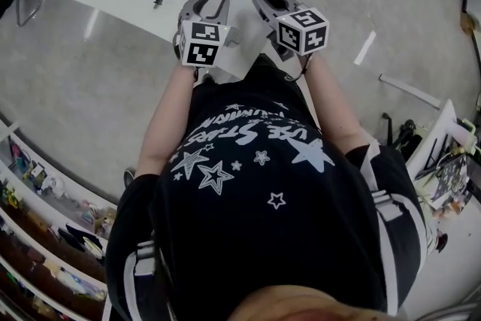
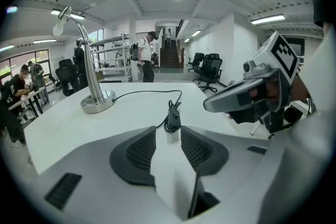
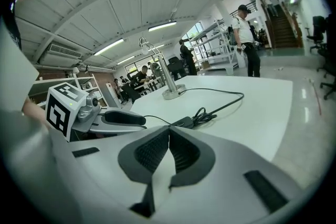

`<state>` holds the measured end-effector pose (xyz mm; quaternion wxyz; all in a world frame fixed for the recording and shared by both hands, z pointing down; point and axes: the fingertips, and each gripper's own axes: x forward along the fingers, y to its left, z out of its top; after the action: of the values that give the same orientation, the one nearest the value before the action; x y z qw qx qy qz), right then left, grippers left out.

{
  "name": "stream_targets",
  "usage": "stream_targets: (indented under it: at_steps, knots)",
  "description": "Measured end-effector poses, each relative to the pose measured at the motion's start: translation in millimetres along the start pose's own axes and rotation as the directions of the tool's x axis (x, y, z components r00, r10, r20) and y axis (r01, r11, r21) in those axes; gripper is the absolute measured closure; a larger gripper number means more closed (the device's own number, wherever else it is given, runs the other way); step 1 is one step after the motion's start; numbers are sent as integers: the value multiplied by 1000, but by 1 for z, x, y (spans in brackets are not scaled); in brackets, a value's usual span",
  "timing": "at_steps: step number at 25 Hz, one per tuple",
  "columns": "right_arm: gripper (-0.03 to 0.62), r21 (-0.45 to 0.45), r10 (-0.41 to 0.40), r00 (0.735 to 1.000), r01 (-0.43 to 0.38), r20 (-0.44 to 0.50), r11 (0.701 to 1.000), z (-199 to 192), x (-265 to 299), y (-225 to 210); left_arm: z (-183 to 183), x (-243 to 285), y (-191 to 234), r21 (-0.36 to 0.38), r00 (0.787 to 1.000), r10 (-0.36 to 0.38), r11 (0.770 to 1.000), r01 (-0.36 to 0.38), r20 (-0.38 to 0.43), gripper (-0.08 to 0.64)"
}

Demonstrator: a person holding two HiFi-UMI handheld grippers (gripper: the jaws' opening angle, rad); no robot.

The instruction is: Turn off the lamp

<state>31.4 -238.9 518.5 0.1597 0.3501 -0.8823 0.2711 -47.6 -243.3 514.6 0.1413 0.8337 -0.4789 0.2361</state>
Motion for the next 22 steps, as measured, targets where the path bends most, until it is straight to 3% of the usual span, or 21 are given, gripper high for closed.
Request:
stream_targets:
  at_steps: [9, 19, 22]
  knots:
    - [586, -42, -50, 997, 52, 53, 998, -4, -7, 62, -5, -60, 0, 8, 995, -78, 997, 77, 61, 420]
    - [584, -43, -130, 987, 135, 99, 990, -17, -28, 114, 4, -126, 7, -21, 975, -102, 994, 109, 198, 420]
    - [586, -34, -152, 983, 156, 102, 987, -25, -26, 132, 4, -145, 23, -42, 967, -71, 996, 84, 244, 420]
